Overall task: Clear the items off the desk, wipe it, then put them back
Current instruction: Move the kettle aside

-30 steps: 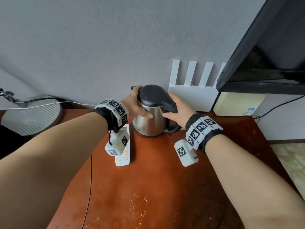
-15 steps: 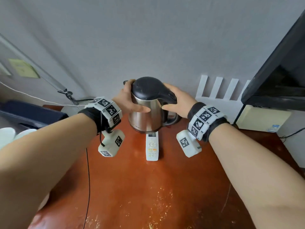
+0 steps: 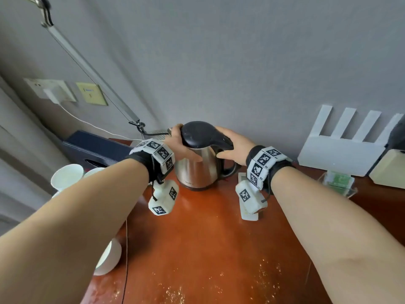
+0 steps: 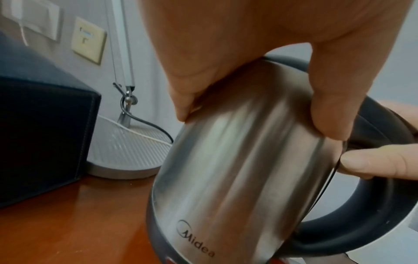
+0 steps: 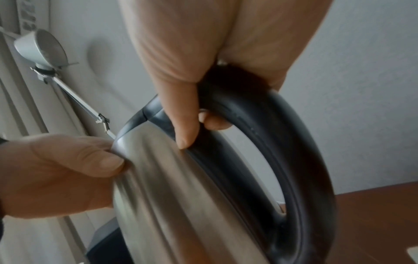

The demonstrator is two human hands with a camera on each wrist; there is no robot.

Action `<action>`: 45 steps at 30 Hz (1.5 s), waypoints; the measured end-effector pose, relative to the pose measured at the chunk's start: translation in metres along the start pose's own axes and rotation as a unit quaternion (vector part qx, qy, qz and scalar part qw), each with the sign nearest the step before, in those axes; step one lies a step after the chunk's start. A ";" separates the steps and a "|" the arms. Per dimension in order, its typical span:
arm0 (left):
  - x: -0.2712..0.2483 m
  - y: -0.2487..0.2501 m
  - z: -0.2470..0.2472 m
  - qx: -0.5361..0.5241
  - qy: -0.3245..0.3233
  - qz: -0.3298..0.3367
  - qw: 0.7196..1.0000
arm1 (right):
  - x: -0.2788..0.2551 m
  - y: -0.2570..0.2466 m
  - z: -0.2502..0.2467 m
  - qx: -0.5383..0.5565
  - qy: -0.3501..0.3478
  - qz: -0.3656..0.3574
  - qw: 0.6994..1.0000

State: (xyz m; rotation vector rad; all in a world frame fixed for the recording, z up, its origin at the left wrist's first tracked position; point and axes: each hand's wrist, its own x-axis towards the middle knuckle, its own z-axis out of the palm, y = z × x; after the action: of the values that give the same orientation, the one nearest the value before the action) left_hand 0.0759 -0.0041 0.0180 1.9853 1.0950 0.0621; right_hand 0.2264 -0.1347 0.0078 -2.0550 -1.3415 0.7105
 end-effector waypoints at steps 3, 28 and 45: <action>0.025 -0.006 0.003 -0.002 -0.019 -0.018 1.000 | 0.020 0.009 0.004 0.011 -0.008 0.015 1.000; 0.059 -0.009 0.021 -0.015 0.068 -0.006 0.998 | 0.071 0.031 0.002 -0.137 0.026 0.069 0.988; -0.022 0.049 0.146 0.193 0.111 0.007 0.975 | -0.100 0.154 -0.075 -0.261 0.042 0.309 0.914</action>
State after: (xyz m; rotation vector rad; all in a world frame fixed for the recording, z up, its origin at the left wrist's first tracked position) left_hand 0.1551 -0.1277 -0.0338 2.3776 1.3136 0.0865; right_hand 0.3392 -0.2918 -0.0386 -2.9662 -0.8751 0.5310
